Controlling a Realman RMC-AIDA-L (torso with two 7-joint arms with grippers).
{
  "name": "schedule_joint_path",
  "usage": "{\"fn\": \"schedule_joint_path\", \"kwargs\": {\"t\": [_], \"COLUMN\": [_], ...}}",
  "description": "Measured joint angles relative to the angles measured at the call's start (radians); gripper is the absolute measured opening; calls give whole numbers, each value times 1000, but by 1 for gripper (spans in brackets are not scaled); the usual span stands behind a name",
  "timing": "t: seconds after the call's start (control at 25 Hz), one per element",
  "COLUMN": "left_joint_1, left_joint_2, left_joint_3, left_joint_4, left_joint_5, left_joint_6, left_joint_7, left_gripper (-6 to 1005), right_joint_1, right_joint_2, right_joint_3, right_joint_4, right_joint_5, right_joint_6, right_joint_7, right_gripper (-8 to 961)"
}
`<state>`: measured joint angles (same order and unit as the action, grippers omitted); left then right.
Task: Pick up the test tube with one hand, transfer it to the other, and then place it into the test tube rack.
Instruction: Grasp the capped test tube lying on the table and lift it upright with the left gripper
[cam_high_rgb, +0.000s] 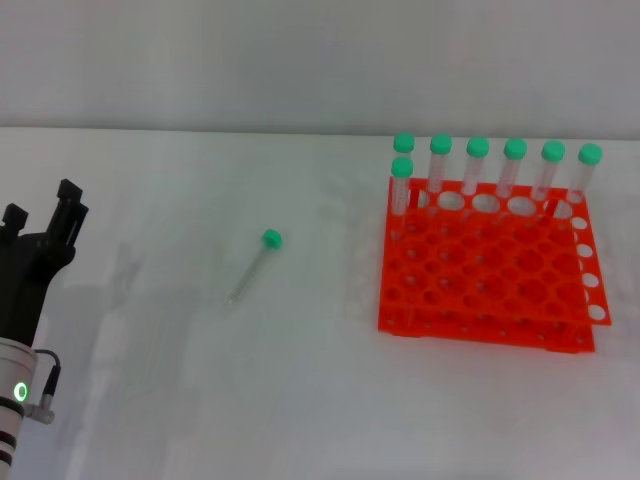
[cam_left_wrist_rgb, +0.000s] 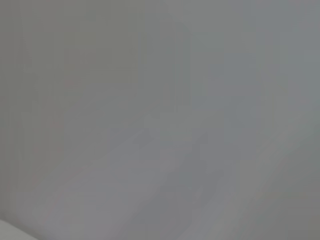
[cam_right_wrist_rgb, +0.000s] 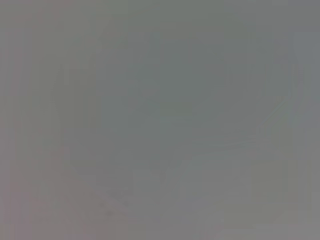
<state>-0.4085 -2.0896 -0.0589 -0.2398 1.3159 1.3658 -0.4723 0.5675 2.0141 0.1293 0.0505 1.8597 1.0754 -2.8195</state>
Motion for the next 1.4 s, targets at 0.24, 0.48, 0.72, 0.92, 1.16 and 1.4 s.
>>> {"fn": "schedule_joint_path", "kwargs": {"t": [0.24, 0.48, 0.72, 0.92, 1.16, 1.4], "left_joint_1": [-2, 10, 31, 38, 41, 41], "left_joint_2": [5, 6, 7, 8, 8, 8], "left_joint_3": [4, 2, -3, 5, 6, 7], "left_joint_4": [21, 58, 60, 61, 62, 64], "left_joint_5": [84, 131, 130, 132, 144, 203], "left_joint_6": [2, 3, 5, 6, 3, 4], "left_joint_7": [9, 15, 8, 8, 8, 77], "left_gripper": [869, 863, 857, 853, 847, 841], "right_joint_1": [-4, -4, -13, -19, -24, -34], "right_joint_2": [-1, -1, -2, -2, -2, 0], "right_joint_3": [-62, -100, -100, -100, -100, -100], "right_joint_4": [-19, -35, -37, -37, -37, -37], "right_joint_5": [-1, -1, 0, 0, 0, -1], "right_joint_6": [5, 12, 11, 12, 11, 12], "right_joint_7": [6, 9, 9, 9, 9, 9], "right_gripper": [824, 824, 824, 824, 824, 824]}}
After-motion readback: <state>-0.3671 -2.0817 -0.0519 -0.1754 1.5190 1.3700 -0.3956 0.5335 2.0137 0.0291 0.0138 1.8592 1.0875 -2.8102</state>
